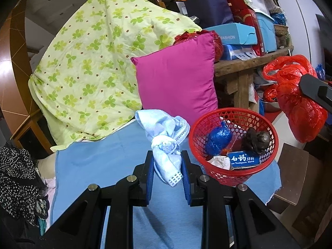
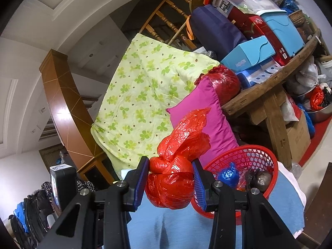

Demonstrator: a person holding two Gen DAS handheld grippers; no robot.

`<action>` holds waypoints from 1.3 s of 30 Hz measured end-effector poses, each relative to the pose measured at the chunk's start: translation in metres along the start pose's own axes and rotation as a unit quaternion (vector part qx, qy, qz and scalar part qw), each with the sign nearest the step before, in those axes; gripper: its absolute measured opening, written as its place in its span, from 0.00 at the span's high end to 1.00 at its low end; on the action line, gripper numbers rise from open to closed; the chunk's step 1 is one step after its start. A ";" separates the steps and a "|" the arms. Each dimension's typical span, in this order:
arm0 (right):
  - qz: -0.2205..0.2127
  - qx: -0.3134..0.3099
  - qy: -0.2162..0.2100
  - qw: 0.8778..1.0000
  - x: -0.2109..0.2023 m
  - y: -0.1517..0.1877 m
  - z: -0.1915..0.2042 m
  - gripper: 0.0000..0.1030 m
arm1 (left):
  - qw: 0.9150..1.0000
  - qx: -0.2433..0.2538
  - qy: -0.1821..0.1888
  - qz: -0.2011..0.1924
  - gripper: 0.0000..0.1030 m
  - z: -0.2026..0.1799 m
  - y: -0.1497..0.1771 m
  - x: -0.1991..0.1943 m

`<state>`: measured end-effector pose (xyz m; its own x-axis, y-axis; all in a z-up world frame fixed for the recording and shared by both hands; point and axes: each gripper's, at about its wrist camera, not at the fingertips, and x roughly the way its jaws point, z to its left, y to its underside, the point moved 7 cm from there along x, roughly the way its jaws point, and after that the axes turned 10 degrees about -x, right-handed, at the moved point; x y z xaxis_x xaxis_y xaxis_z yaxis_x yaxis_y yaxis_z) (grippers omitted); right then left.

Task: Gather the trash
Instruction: 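Carry the tissue with the left tool while the right tool carries the red bag to the basket, then open both tools over the red basket to drop the tissue and red bag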

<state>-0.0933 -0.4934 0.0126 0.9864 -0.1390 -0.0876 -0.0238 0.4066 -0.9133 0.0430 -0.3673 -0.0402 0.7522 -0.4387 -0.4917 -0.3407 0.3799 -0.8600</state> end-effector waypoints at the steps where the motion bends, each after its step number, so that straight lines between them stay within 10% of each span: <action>1: 0.000 0.001 0.001 1.000 0.000 0.000 -0.002 0.58 | 1.000 0.000 0.002 0.001 0.75 -0.002 0.000 0.000; 39: 0.011 0.041 0.031 0.999 0.000 0.010 -0.059 0.57 | 0.998 0.036 0.029 0.033 0.75 -0.058 0.004 0.034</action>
<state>-0.1036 -0.5429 -0.0202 0.9738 -0.1834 -0.1345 -0.0299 0.4829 -0.8752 0.0347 -0.4282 -0.0683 0.6952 -0.4555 -0.5561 -0.3457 0.4663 -0.8143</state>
